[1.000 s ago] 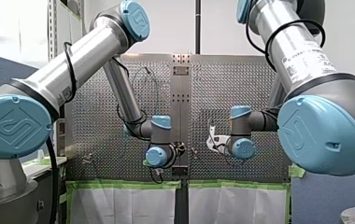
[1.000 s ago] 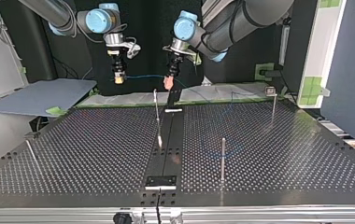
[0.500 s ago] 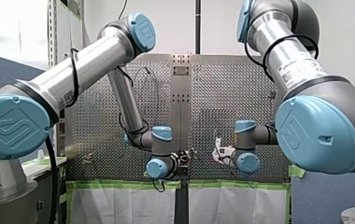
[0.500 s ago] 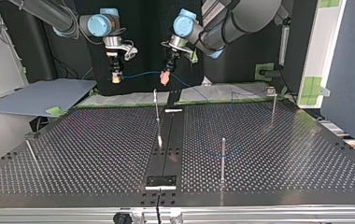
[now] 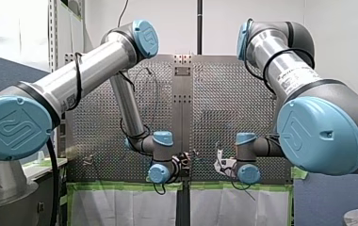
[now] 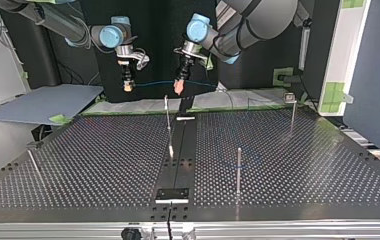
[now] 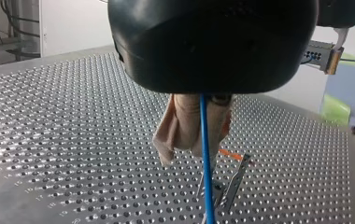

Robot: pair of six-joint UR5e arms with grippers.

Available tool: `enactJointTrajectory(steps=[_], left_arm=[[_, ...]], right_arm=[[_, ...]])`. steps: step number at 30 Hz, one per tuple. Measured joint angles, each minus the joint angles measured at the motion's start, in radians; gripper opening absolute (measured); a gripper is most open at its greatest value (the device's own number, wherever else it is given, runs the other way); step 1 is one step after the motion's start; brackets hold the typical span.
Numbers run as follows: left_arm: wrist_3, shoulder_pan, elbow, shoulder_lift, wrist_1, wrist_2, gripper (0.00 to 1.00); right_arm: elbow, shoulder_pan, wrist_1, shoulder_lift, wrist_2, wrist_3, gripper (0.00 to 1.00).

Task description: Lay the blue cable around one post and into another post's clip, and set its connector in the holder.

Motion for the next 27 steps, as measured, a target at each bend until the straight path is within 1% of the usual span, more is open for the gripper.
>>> enactJointTrajectory(steps=[6,9,13,15,18,21,24,27], left_arm=[[0.040,0.003,0.001,0.000,0.001,-0.047,0.00],[0.060,0.003,0.003,0.000,-0.001,-0.066,0.00],[0.096,0.000,0.006,0.000,-0.012,-0.101,0.00],[0.117,-0.001,0.008,-0.001,-0.017,-0.113,0.00],[0.147,-0.002,0.018,-0.001,-0.025,-0.121,0.00],[0.177,0.000,0.038,-0.002,-0.043,-0.121,0.00],[0.195,0.003,0.062,-0.008,-0.067,-0.113,0.00],[0.202,0.005,0.085,-0.027,-0.092,-0.101,0.00]], right_arm=[[-0.056,-0.001,0.045,0.005,0.000,-0.014,0.00],[-0.078,-0.002,0.061,0.005,0.001,-0.018,0.00],[-0.095,-0.002,0.063,0.005,0.002,-0.023,0.00],[-0.102,-0.002,0.062,0.006,0.002,-0.028,0.00],[-0.112,-0.002,0.062,0.007,0.002,-0.037,0.00],[-0.121,-0.003,0.059,0.008,0.002,-0.041,0.00],[-0.131,-0.003,0.065,0.009,0.002,-0.041,0.00],[-0.136,-0.003,0.071,0.009,0.003,-0.040,0.00]])
